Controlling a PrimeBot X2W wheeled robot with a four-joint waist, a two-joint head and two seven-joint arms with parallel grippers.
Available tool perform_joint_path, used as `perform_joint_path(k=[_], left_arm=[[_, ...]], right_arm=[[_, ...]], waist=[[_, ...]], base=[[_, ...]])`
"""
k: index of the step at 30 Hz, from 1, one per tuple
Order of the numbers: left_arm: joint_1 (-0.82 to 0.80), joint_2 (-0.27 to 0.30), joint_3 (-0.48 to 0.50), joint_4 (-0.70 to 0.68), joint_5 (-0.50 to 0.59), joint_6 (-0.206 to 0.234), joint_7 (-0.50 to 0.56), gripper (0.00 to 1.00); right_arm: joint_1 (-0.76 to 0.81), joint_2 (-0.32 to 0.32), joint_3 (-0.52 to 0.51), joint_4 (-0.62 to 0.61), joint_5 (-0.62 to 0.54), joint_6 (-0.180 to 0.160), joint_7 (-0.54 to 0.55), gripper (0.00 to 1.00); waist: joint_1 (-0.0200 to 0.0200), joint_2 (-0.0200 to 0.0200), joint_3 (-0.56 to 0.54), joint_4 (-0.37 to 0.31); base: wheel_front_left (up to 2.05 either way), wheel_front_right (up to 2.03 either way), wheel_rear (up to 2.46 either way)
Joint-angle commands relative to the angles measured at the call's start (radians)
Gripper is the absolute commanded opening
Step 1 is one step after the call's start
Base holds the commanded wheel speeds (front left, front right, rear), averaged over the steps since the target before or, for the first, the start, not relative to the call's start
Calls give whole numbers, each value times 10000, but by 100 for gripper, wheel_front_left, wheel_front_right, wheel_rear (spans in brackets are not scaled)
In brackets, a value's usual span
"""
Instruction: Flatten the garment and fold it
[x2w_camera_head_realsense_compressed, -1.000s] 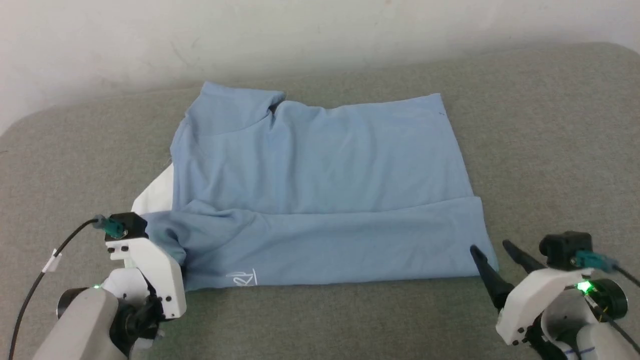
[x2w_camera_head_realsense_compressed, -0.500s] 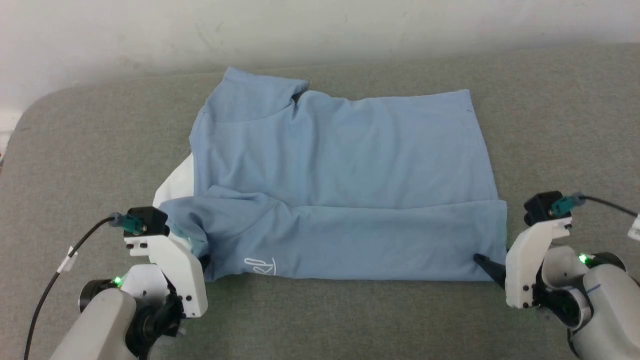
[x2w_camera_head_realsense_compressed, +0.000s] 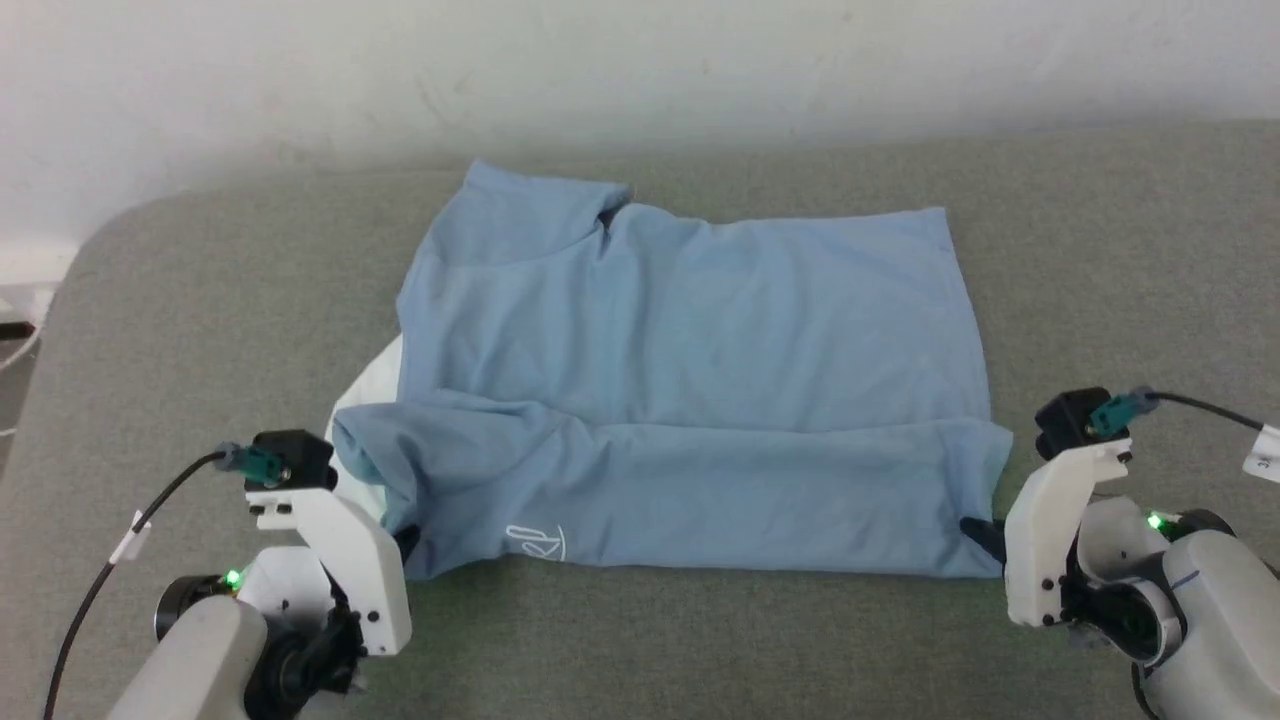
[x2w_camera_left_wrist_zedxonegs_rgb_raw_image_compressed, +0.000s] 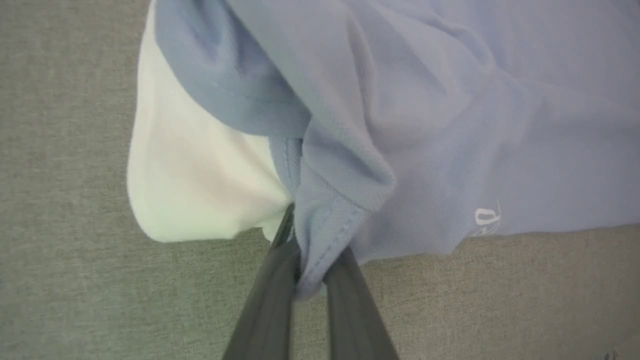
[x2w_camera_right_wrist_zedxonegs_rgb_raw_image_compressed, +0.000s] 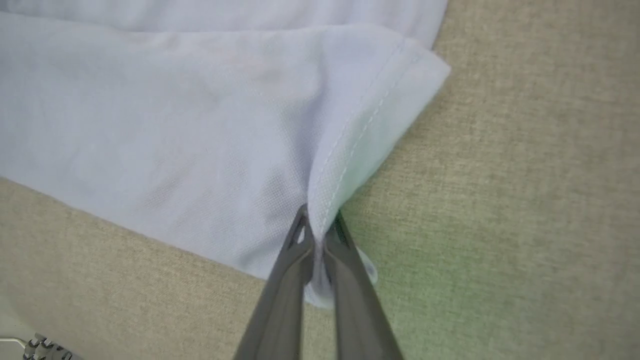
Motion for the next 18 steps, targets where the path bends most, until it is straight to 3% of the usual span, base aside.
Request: perform_joint_path(k=[1,7,11,14,18], left_arm=[[297,134,-8,-155,-69,-44,28,0],[1111,411,113,-827,-121,190,-21,0],[2081,646,218,-1555,-208,496,-5,0],[2722,720,263,-2108,-251,855,91,0],[3193,523,202,-2242,-503,912,97,0]], right_arm=[[328,-30,92,-211,-12,-9,-191,0],[1088,-474,205,-1198,-131,-9,-377,0],[2006,-719,-260,-2058,-211,-9,-382,0],[2806,-695,-894,-2625,-373,-9,-227,0],[3705,-359,-1561,-3037,-737,-9,11,0]], waist=[[-1,-1,-541,140],[-1,-1,-1196,241],[-1,-1,-1542,279],[-1,-1,-1635,313],[-1,-1,-1535,301]], base=[[0,0,0],[0,0,0],[0,0,0],[0,0,0],[0,0,0]])
